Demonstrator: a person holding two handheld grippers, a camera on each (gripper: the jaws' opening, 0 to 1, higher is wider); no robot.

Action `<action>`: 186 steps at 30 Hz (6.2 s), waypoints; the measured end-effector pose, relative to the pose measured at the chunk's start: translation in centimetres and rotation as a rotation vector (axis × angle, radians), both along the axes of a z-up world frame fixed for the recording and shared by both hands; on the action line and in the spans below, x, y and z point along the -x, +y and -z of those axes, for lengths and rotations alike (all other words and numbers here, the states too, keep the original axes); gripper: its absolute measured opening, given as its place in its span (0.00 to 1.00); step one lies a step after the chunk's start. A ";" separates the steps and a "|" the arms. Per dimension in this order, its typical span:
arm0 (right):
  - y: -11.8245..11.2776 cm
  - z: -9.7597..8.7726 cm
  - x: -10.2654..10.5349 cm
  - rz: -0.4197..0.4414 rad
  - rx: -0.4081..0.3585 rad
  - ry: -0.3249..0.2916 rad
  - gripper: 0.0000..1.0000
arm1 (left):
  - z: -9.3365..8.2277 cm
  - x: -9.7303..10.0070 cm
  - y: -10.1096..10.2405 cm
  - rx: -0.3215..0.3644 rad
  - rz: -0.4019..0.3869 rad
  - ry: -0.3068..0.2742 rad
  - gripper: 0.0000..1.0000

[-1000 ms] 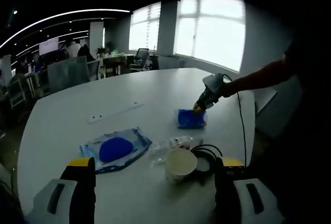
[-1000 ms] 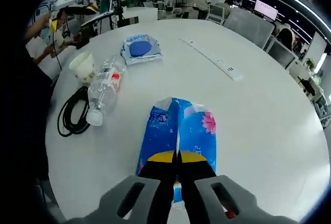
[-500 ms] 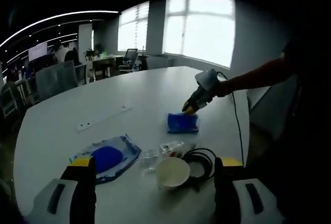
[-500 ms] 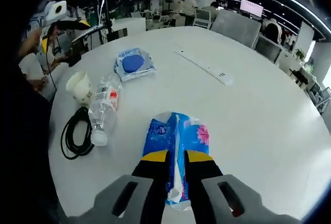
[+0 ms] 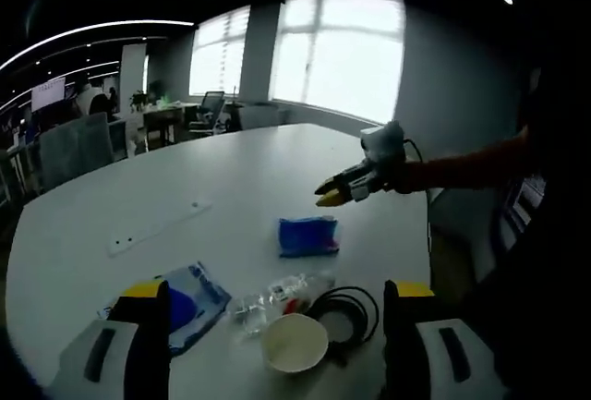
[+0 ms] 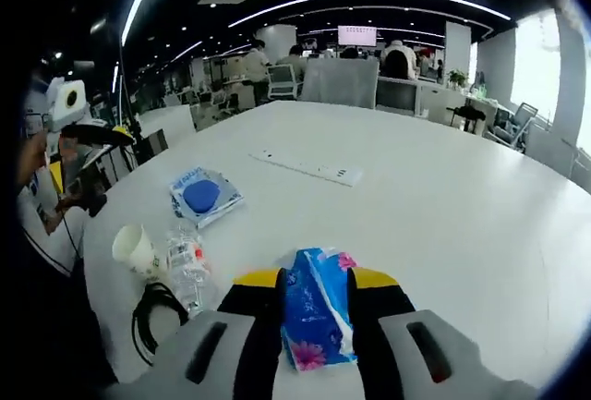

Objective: Arrange the tabletop items into an orderly group along one side of the table until the central work area is clear of visible clutter.

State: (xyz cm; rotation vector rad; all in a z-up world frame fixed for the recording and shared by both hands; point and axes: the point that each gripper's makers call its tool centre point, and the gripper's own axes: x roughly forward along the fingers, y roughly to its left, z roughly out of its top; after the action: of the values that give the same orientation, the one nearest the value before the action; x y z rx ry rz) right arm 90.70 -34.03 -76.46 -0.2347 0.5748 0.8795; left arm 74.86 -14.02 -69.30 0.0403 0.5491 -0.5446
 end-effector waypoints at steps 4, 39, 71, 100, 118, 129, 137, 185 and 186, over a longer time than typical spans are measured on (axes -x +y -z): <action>-1.0 -0.5 0.1 0.109 -0.063 0.025 0.30 | 0.4 -0.9 -1.0 0.016 0.027 0.009 0.96; -4.7 3.0 4.9 0.460 -0.064 0.049 0.49 | 5.4 -8.1 -9.3 0.015 0.275 0.066 0.84; -5.5 6.9 3.2 0.615 -0.036 0.124 0.23 | 12.2 -14.8 -12.1 -0.086 0.293 0.130 0.44; -6.4 9.3 2.9 0.726 -0.092 0.216 0.02 | 16.1 -16.6 -13.1 0.001 0.202 0.242 0.17; -6.5 9.3 2.9 0.724 -0.068 0.202 0.00 | 16.1 -16.5 -12.8 -0.020 0.234 0.214 0.00; -6.7 7.9 2.6 0.716 -0.064 0.165 0.00 | 14.6 -16.3 -12.9 -0.002 0.215 0.178 0.00; -6.6 6.9 1.9 0.693 -0.061 0.132 0.00 | 13.4 -16.3 -12.7 0.022 0.177 0.157 0.00; -2.5 6.7 -5.4 0.283 0.077 0.023 0.00 | 14.5 -15.6 -9.8 0.046 -0.277 0.197 0.01; -2.5 6.5 -5.4 0.279 0.079 0.025 0.00 | 14.6 -15.6 -9.7 0.046 -0.281 0.200 0.01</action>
State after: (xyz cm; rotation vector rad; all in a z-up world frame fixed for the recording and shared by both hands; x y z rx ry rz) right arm 96.08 -36.58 -82.93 -0.2088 0.6484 0.5908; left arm 90.49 -23.75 -83.94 -0.1345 0.7235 -0.2880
